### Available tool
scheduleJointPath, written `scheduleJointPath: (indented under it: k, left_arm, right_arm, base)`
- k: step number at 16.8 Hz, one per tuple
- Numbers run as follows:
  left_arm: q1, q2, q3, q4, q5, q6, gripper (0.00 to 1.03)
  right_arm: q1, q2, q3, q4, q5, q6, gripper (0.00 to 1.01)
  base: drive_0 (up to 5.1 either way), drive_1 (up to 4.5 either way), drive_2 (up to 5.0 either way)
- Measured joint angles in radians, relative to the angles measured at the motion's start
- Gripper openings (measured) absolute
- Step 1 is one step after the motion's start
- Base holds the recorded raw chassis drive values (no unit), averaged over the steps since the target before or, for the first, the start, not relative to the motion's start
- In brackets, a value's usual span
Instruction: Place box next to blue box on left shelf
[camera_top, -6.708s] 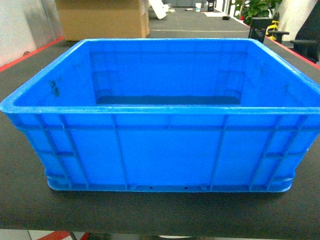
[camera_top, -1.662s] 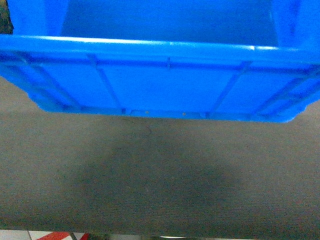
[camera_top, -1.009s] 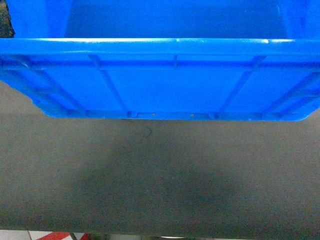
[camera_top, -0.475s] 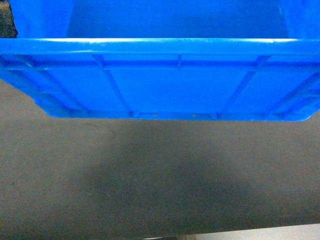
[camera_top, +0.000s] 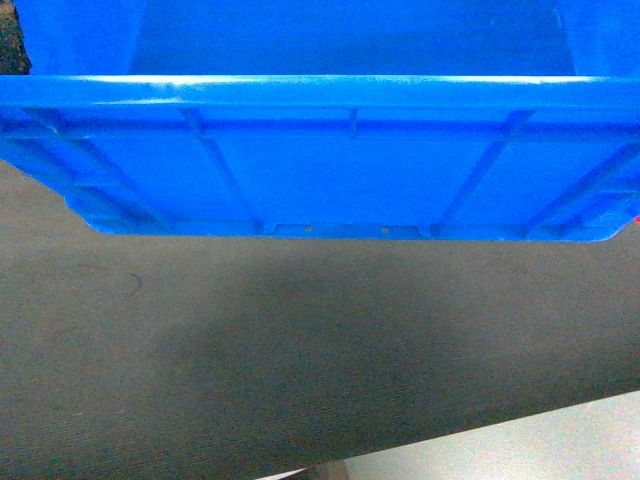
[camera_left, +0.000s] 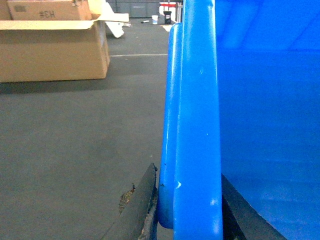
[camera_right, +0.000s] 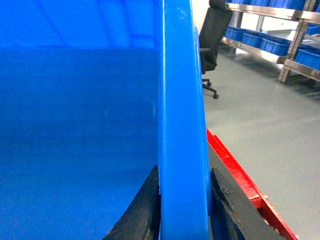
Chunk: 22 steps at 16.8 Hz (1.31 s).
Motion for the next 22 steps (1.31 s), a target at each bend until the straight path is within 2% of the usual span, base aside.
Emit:
scheduleJointPath:
  k: [22]
  left_arm:
    - [0.0, 0.0, 0.0, 0.0, 0.0, 0.0, 0.2]
  right_arm:
    - [0.0, 0.0, 0.0, 0.0, 0.0, -0.003, 0.21]
  base:
    - [-1.6, -1.59, -1.6]
